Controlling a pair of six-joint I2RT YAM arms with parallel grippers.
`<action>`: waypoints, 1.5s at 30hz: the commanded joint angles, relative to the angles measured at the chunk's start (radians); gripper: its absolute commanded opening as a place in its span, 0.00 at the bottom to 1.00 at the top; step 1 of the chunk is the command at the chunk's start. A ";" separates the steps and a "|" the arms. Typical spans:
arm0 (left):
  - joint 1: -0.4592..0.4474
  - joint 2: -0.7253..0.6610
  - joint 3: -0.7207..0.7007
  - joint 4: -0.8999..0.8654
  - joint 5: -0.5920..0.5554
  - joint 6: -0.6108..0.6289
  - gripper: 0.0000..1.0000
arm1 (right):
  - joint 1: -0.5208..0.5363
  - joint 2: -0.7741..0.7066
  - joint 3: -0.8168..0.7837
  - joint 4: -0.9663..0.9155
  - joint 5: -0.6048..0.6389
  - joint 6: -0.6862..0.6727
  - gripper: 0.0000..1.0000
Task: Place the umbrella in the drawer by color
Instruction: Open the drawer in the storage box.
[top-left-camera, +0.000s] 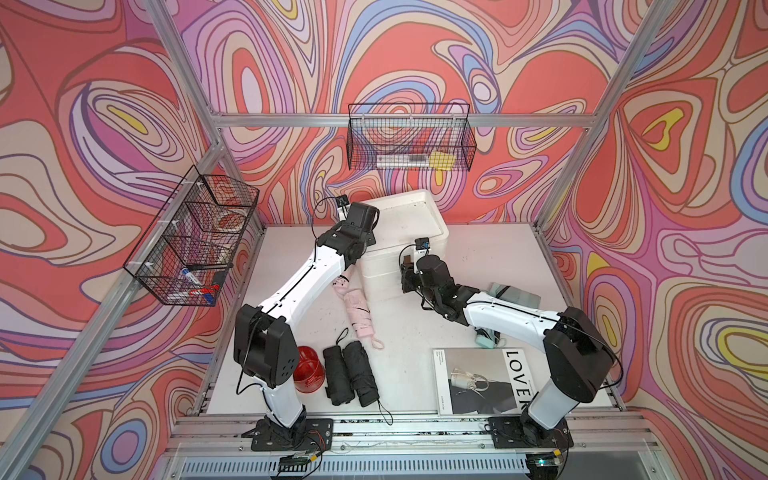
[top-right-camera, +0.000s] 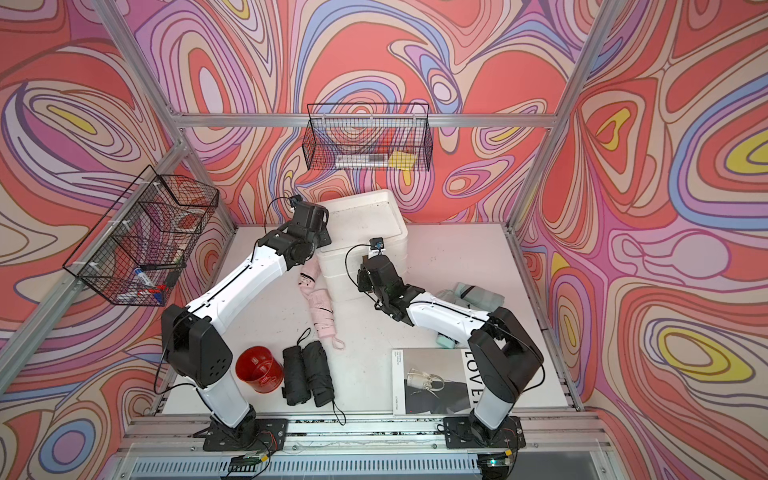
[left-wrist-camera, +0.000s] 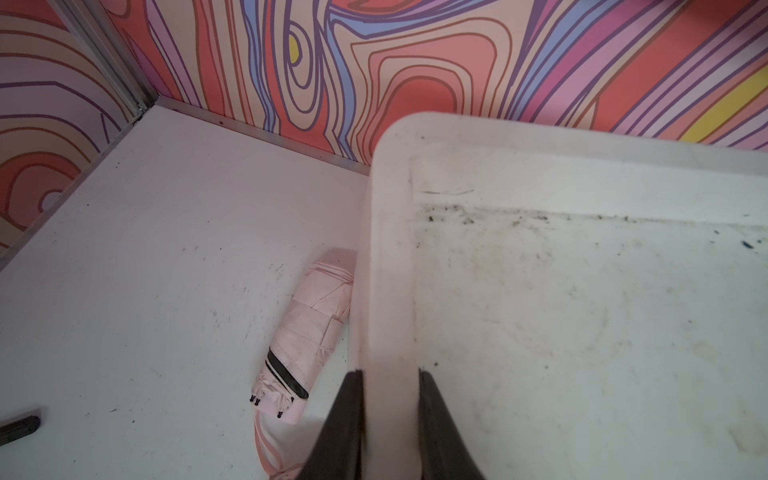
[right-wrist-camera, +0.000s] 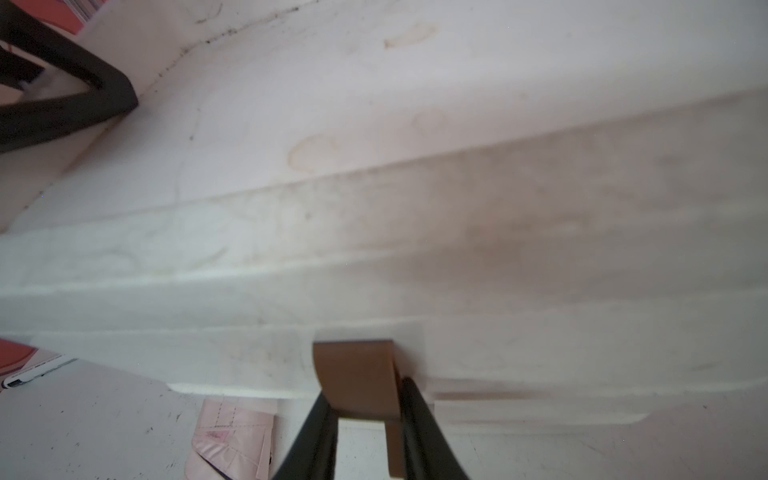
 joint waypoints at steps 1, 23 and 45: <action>-0.019 -0.026 -0.023 -0.045 0.107 -0.033 0.00 | 0.001 -0.010 0.039 0.053 0.013 -0.011 0.30; -0.023 0.011 -0.003 -0.015 0.112 0.010 0.00 | 0.003 -0.044 0.130 -0.108 0.071 -0.075 0.00; -0.020 0.133 0.152 0.059 0.041 0.090 0.00 | 0.259 -0.310 -0.086 -0.464 0.176 0.170 0.00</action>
